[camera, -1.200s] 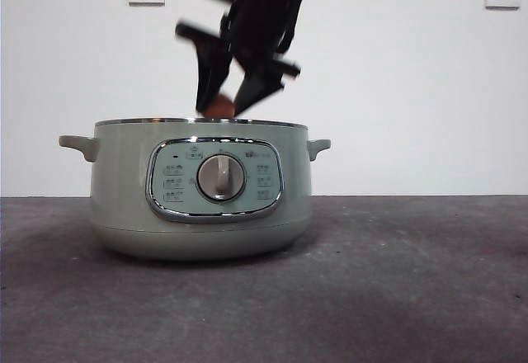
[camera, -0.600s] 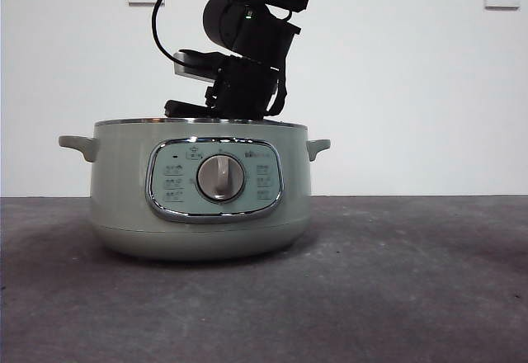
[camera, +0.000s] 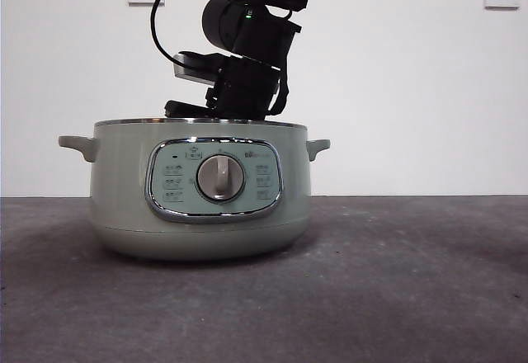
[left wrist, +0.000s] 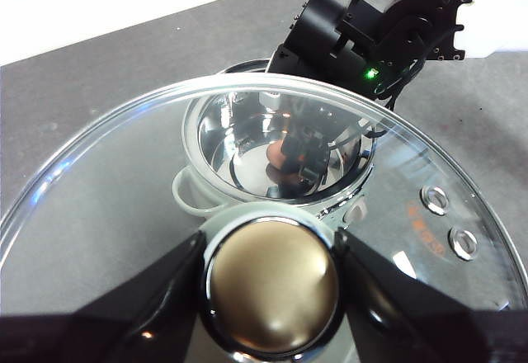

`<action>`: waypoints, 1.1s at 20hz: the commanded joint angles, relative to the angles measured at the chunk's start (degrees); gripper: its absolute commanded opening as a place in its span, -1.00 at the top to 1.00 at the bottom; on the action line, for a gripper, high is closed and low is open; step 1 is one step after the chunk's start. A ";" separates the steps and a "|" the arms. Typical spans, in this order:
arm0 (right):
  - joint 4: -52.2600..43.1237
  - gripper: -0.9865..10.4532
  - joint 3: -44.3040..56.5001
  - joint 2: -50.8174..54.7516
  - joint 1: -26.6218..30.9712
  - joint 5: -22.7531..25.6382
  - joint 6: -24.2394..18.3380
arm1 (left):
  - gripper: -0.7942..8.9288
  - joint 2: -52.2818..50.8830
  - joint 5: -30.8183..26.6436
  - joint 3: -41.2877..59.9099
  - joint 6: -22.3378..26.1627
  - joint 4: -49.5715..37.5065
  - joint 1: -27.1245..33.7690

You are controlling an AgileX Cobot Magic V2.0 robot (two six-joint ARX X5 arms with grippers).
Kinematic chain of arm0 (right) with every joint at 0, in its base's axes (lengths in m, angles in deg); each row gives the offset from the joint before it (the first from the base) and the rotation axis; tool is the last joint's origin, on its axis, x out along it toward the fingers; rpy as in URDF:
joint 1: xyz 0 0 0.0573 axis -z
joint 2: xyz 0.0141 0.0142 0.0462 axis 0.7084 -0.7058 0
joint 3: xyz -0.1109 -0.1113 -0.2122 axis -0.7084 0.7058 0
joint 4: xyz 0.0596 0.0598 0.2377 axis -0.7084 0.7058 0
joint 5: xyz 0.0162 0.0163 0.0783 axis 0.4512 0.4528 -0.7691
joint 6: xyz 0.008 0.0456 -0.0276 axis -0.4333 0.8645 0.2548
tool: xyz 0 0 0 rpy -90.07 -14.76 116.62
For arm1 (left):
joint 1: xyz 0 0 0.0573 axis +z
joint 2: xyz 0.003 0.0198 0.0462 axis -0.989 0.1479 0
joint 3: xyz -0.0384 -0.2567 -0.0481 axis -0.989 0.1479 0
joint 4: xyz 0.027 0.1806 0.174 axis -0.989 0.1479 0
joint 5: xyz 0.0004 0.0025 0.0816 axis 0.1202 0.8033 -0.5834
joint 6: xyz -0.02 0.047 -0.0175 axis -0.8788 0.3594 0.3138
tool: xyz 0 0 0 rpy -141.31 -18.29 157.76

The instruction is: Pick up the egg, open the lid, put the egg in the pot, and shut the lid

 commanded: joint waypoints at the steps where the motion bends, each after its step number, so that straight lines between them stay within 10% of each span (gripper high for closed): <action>1: 0.13 0.15 -1.88 -0.55 -0.35 -0.26 0.90 | 0.85 -0.50 0.52 -0.17 -0.31 -2.25 0.00; 10: 29.16 -0.05 -36.26 0.92 1.18 -0.02 2.29 | 0.85 0.63 0.52 -0.17 -0.09 -4.24 -0.33; 22: 29.94 0.02 -20.44 28.83 2.69 -2.16 1.77 | 0.85 11.21 5.57 -0.17 1.40 -13.53 -1.64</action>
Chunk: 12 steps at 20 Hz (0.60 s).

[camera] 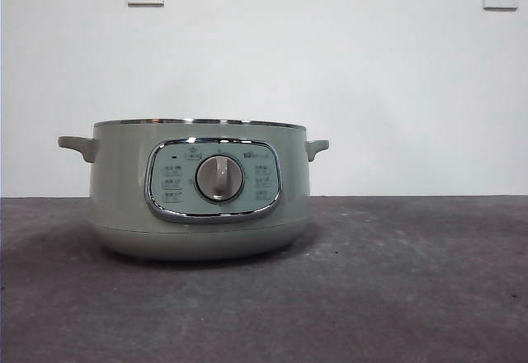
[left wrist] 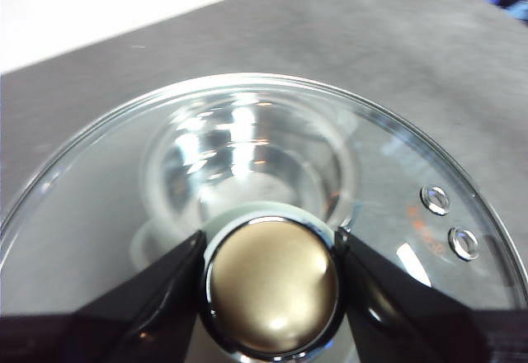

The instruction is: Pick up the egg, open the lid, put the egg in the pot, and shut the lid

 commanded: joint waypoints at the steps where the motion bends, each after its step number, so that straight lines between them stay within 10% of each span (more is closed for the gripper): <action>1: 1.46 0.02 11.02 8.50 -0.20 -0.20 -0.72 | 0.85 1.90 1.09 -0.20 0.74 -5.14 -0.46; 12: -5.42 0.02 57.07 51.63 -0.20 1.09 8.79 | 0.85 20.96 0.81 -0.13 1.36 -20.35 -6.40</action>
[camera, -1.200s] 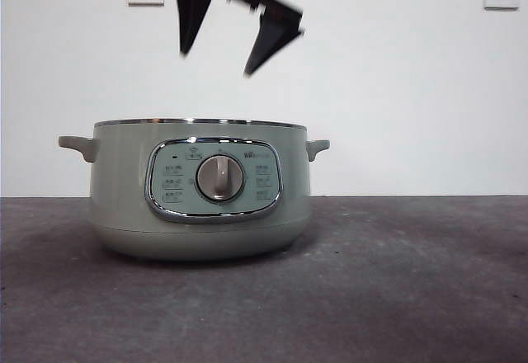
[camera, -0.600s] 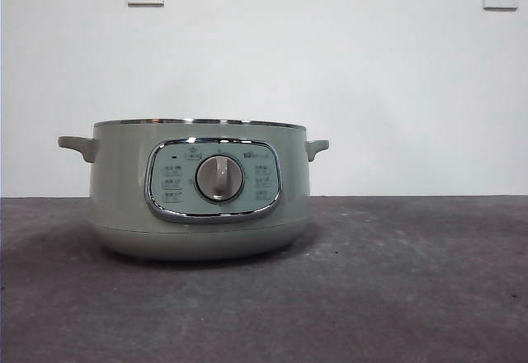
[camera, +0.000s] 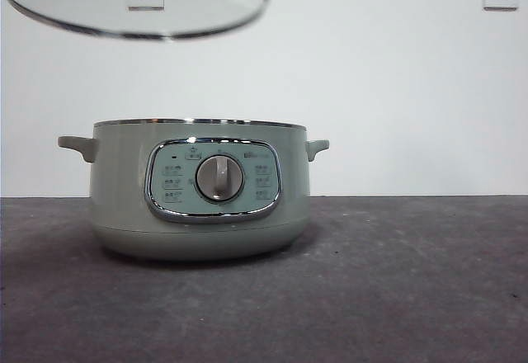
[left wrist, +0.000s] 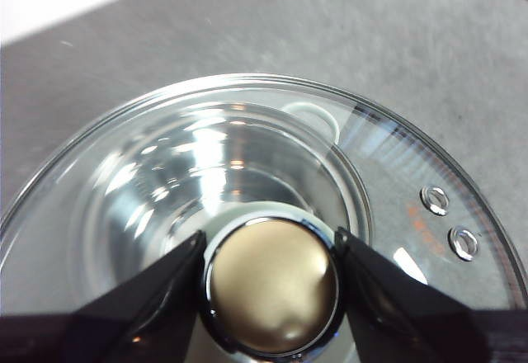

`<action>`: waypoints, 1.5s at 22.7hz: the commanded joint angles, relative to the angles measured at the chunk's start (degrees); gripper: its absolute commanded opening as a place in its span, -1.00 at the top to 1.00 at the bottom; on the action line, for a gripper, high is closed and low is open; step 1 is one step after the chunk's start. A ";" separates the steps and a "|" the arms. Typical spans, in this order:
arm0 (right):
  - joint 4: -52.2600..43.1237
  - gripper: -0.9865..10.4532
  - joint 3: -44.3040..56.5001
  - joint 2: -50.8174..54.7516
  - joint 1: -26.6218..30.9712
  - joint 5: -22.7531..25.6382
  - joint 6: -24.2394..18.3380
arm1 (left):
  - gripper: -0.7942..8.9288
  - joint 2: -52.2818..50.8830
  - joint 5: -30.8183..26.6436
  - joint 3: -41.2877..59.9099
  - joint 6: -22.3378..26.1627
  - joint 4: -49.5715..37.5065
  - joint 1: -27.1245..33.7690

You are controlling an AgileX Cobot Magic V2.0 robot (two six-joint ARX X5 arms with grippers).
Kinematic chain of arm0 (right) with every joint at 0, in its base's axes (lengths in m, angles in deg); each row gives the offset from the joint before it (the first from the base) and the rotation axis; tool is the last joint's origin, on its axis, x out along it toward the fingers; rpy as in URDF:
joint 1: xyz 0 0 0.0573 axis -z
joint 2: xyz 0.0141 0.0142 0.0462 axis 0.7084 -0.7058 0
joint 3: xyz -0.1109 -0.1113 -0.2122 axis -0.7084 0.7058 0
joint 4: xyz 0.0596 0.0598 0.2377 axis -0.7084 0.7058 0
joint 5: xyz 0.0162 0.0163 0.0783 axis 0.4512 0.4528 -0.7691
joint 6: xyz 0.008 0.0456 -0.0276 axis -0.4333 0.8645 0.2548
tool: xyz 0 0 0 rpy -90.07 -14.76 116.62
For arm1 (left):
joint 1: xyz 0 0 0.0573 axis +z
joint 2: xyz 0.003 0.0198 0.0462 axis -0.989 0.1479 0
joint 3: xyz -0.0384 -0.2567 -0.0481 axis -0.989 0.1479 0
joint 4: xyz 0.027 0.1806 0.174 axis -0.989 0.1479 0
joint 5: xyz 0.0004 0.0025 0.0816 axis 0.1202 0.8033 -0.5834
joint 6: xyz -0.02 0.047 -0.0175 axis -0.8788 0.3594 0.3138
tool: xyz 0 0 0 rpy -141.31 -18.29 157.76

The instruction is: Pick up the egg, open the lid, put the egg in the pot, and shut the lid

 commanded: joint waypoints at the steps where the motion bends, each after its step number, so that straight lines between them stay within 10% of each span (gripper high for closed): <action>1: -0.42 0.02 5.70 6.67 -0.09 1.95 5.07 | 0.85 2.05 0.11 -0.22 0.66 -6.34 -0.55; 11: 5.38 0.02 13.90 21.88 -0.09 11.23 13.22 | 0.85 12.61 -1.49 -0.22 0.70 -13.70 -0.94; 34: 6.12 0.02 13.90 22.18 -0.09 13.51 13.35 | 0.85 18.51 -1.51 -0.22 0.50 -15.52 -1.84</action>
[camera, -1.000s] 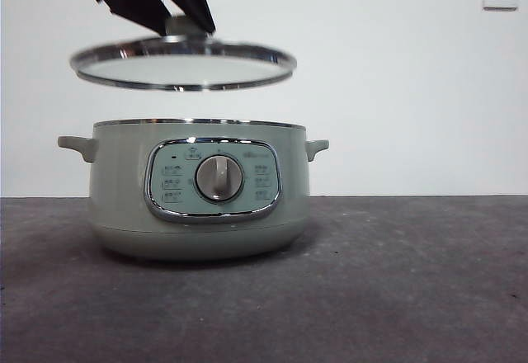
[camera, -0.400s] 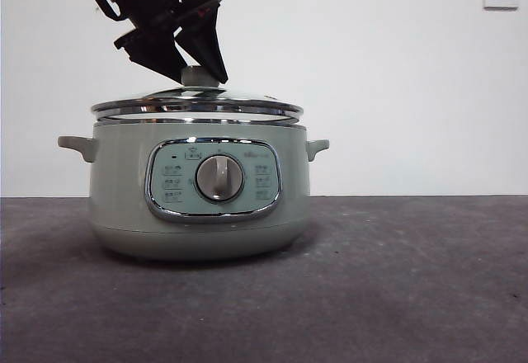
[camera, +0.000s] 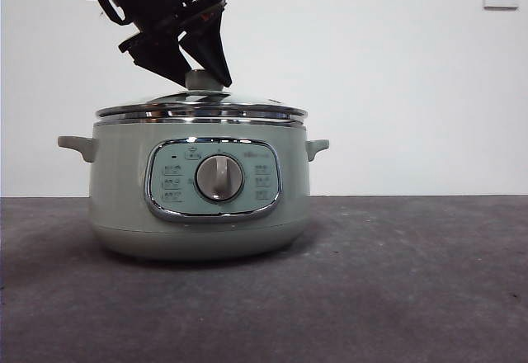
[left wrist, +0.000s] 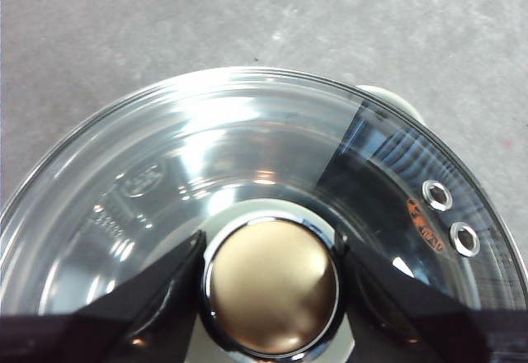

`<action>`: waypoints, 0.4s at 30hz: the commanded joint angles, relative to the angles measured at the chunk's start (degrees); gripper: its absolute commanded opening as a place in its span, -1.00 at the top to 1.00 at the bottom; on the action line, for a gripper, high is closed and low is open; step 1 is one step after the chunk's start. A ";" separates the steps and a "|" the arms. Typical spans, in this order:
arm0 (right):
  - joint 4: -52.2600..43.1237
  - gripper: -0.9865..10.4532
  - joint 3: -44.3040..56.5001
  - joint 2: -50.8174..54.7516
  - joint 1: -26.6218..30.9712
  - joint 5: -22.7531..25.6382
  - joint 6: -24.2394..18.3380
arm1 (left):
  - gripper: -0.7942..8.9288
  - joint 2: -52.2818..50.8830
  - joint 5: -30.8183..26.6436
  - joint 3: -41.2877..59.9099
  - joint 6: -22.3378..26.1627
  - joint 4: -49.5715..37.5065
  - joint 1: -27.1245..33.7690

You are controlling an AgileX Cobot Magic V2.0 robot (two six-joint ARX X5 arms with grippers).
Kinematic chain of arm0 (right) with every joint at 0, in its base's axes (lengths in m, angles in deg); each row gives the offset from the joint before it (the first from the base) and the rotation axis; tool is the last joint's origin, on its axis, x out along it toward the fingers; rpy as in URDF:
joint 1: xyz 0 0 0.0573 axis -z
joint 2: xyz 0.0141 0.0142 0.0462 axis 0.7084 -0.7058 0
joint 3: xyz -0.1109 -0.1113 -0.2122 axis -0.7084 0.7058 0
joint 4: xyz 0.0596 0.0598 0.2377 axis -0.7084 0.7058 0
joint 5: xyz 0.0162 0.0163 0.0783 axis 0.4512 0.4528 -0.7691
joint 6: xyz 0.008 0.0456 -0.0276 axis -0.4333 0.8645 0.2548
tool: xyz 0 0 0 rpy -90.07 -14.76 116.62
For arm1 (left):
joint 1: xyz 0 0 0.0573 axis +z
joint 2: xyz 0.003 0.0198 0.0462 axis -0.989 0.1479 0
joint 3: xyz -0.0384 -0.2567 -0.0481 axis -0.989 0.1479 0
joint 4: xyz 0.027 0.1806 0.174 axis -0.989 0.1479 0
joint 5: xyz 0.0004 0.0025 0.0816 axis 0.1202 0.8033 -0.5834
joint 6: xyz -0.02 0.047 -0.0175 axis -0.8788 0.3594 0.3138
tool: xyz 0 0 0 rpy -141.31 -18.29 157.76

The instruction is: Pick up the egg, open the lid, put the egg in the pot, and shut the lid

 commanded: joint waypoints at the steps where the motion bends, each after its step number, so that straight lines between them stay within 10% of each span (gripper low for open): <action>1: 1.31 0.02 0.57 0.24 -0.07 0.26 0.44 | 0.85 0.24 0.61 -0.31 0.48 -1.75 -0.48; 12: 1.33 0.02 0.57 0.24 -0.07 0.42 0.22 | 0.85 2.56 -2.47 -0.31 1.55 2.49 -0.57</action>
